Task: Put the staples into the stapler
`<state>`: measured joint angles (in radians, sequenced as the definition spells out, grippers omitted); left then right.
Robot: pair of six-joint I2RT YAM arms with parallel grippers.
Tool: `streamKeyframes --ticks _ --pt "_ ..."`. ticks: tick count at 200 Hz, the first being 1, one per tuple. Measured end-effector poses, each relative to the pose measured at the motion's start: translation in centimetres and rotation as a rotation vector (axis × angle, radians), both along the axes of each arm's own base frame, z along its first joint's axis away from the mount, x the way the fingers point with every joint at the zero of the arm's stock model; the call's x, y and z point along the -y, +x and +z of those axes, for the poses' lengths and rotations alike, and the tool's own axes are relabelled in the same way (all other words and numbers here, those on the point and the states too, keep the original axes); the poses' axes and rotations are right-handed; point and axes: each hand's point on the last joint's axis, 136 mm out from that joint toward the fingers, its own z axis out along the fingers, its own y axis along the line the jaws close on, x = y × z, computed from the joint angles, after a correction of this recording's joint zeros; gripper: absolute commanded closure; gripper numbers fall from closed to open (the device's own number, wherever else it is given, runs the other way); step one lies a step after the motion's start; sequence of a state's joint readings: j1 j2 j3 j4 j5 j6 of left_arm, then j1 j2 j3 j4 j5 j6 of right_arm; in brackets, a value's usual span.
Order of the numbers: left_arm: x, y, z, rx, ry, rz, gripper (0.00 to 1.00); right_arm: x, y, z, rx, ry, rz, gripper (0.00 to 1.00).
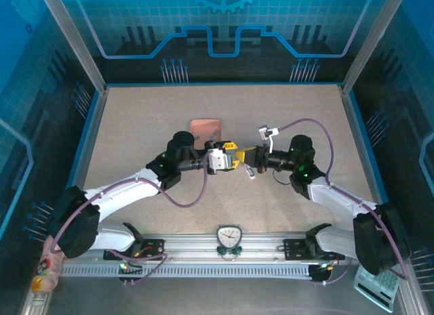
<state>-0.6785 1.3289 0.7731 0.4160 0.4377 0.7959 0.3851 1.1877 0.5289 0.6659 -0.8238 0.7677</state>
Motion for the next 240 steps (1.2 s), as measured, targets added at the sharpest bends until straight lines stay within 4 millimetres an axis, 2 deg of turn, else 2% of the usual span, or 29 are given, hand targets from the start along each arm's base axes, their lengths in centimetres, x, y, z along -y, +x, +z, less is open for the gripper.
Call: streamKeyframes --ticks 39,52,81,96,141,171,198,220,240 --pt "0.1 -0.2 -0.2 0.008 0.017 -0.004 0.64 0.0 -0.1 0.1 0.003 0.001 0.000 1.00" --pt "0.1 -0.2 -0.3 0.006 0.024 -0.003 0.66 0.1 -0.1 0.1 0.003 0.001 -0.001 0.97" --pt "0.3 -0.2 -0.4 -0.018 0.050 0.003 0.67 0.3 -0.3 0.1 -0.002 -0.005 -0.010 0.83" --pt "0.1 -0.1 -0.5 -0.038 0.070 0.013 0.67 0.6 -0.7 0.2 0.002 -0.009 -0.022 0.79" --pt "-1.4 -1.3 -2.7 -0.169 0.202 0.044 0.66 3.6 -0.9 1.1 0.042 -0.045 -0.154 0.71" --pt "-2.0 -2.5 -4.0 -0.279 0.331 0.063 0.65 6.0 -0.5 -0.7 -0.011 -0.147 -0.290 0.69" --pt "-1.6 -2.9 -6.3 -0.416 0.486 0.094 0.66 8.2 0.1 -3.5 -0.112 -0.259 -0.398 0.69" --pt "-1.5 -3.2 -10.0 -0.555 0.644 0.144 0.65 9.8 0.2 -5.9 -0.201 -0.334 -0.464 0.69" --pt "-1.9 -3.9 -13.4 -0.669 0.780 0.188 0.65 11.0 0.1 -7.1 -0.250 -0.373 -0.509 0.69"
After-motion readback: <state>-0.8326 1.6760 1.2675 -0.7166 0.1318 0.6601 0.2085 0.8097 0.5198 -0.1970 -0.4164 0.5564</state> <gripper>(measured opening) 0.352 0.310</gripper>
